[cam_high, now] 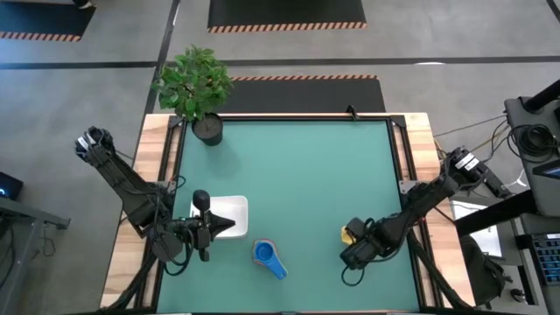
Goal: Nest measuring cups in basket
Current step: Stack the yellow measuring cup in the top of the purple measuring cup
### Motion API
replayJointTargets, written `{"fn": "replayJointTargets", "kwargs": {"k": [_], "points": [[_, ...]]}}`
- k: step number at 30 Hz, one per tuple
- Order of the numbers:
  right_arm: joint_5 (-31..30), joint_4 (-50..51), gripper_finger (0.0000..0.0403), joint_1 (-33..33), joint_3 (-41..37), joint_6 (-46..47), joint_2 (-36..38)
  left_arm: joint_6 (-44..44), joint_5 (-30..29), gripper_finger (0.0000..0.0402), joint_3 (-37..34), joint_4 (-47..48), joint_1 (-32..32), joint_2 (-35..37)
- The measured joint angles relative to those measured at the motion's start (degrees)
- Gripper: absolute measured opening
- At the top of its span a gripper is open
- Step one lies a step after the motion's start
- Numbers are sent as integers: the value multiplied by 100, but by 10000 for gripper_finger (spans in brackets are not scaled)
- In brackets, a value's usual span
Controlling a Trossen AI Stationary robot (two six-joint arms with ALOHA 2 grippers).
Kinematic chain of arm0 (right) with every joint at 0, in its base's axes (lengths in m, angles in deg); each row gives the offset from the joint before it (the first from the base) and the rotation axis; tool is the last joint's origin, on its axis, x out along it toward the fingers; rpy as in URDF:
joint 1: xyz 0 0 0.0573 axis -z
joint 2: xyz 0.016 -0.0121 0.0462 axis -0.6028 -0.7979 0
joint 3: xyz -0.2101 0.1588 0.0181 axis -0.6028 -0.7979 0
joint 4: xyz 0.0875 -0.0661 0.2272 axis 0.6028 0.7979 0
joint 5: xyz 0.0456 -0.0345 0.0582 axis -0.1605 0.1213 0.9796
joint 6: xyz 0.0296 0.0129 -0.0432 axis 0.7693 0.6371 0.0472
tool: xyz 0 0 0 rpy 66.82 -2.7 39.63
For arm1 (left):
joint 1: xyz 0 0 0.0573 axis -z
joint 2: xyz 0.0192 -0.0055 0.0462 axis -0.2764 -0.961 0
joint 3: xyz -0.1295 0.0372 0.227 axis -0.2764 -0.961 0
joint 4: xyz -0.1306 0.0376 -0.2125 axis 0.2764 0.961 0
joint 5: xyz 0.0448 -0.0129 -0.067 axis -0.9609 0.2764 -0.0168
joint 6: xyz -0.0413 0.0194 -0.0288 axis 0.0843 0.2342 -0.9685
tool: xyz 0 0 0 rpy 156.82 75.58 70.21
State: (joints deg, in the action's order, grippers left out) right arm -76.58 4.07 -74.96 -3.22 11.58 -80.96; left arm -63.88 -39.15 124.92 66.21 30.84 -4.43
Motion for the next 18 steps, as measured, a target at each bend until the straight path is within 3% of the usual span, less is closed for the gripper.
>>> {"fn": "replayJointTargets", "kwargs": {"k": [10,18], "points": [[-587,-44,161,416,974,-709,-195,87,-2,0,0,-2,0,0],[-623,-45,159,766,2283,-1834,-1028,109,-2,0,0,-4,1,0]]}}
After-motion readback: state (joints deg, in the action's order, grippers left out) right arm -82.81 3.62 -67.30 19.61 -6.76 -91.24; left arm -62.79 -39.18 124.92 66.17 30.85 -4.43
